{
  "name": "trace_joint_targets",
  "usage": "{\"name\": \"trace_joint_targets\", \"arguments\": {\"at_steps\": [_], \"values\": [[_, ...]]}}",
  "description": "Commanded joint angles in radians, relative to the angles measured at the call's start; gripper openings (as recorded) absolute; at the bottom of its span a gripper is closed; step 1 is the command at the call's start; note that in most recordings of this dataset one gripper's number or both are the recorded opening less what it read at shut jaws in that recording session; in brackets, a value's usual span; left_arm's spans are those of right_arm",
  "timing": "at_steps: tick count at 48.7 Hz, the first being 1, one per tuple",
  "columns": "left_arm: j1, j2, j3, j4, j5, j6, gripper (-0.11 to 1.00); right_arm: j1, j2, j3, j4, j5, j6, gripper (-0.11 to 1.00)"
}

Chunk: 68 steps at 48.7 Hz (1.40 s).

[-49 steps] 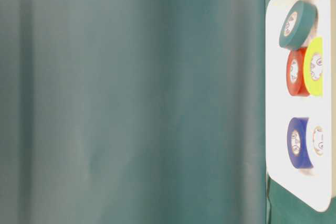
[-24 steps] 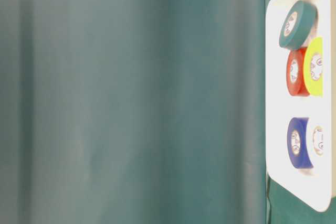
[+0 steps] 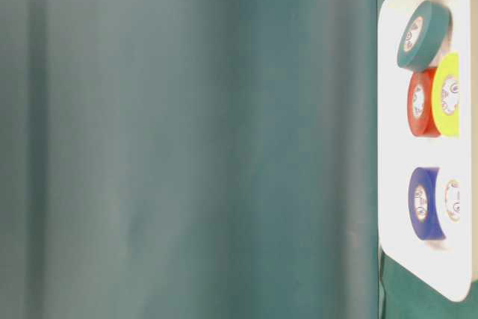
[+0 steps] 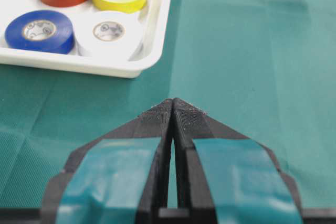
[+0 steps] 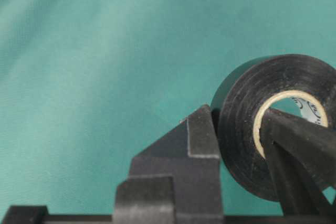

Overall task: Put the tape into the white case with the right arm.
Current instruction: 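Lift the black tape and carry it into the tray's lower right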

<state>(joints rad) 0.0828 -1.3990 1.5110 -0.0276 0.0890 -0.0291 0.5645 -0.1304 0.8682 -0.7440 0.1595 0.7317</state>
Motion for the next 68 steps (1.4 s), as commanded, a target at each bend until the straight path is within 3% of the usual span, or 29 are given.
{"name": "trace_joint_targets", "arguments": {"at_steps": [1, 11, 20, 28, 43, 52, 68], "values": [[0.003, 0.009, -0.012, 0.0, -0.008, 0.0, 0.01, 0.002, -0.021, -0.023, 0.003, 0.012, 0.002, 0.02], [0.003, 0.008, -0.012, 0.0, -0.008, 0.0, 0.01, -0.031, -0.021, -0.025, 0.0, 0.038, 0.0, 0.02], [0.003, 0.008, -0.012, 0.0, -0.008, 0.0, 0.01, -0.126, -0.023, -0.025, -0.003, 0.066, -0.012, 0.02], [0.003, 0.008, -0.012, 0.0, -0.008, 0.0, 0.01, -0.255, -0.038, -0.025, -0.015, 0.069, -0.031, 0.02], [0.003, 0.008, -0.012, 0.0, -0.008, 0.0, 0.01, -0.511, -0.071, -0.02, -0.098, 0.063, -0.055, 0.02], [0.003, 0.008, -0.012, 0.0, -0.009, 0.0, 0.01, -0.63, -0.071, -0.012, -0.11, 0.054, -0.057, 0.02], [0.003, 0.008, -0.011, 0.0, -0.008, 0.0, 0.01, -0.672, -0.069, 0.008, -0.11, 0.017, -0.046, 0.02]]}}
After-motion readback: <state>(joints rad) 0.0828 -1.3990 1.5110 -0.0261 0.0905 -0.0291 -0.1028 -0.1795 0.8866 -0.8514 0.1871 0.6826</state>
